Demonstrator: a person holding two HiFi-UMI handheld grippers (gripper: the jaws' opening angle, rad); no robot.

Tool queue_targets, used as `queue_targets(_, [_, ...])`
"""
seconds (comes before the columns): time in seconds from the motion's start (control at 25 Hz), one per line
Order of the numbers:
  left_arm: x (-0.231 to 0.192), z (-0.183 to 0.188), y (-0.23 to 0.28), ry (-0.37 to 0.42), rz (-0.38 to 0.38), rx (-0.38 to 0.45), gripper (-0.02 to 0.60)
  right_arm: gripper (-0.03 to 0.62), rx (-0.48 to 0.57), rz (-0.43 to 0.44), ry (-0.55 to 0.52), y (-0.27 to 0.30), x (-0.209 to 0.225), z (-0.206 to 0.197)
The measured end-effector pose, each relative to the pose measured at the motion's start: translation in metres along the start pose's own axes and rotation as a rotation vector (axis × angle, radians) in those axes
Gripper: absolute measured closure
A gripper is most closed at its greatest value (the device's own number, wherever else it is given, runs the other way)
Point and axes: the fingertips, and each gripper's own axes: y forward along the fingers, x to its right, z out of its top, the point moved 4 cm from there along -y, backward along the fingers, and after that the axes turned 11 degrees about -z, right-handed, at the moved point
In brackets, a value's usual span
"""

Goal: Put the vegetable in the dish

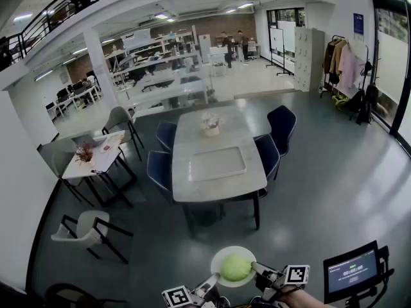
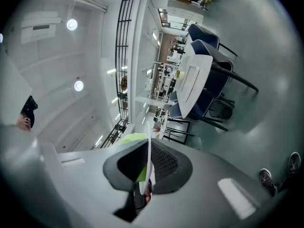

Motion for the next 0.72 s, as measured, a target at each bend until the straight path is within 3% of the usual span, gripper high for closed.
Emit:
queue_targets(0.12, [-0.003,0.006,-0.002,0.073,-0.003,-0.023,0.566,0.576,0.002,0.049,-0.034,0.003,-0.008,0.001])
queue_targets(0.32, [0.002,0.003,0.006,-0.005,-0.018,0.006,0.566,0.576,0.008,0.037,-0.029,0.004,-0.005,0.005])
queue_targets(0.72, [-0.008,0.005,0.016,0.01,-0.028,-0.033,0.566,0.576,0.036,0.051,-0.057,0.003,-0.001,0.014])
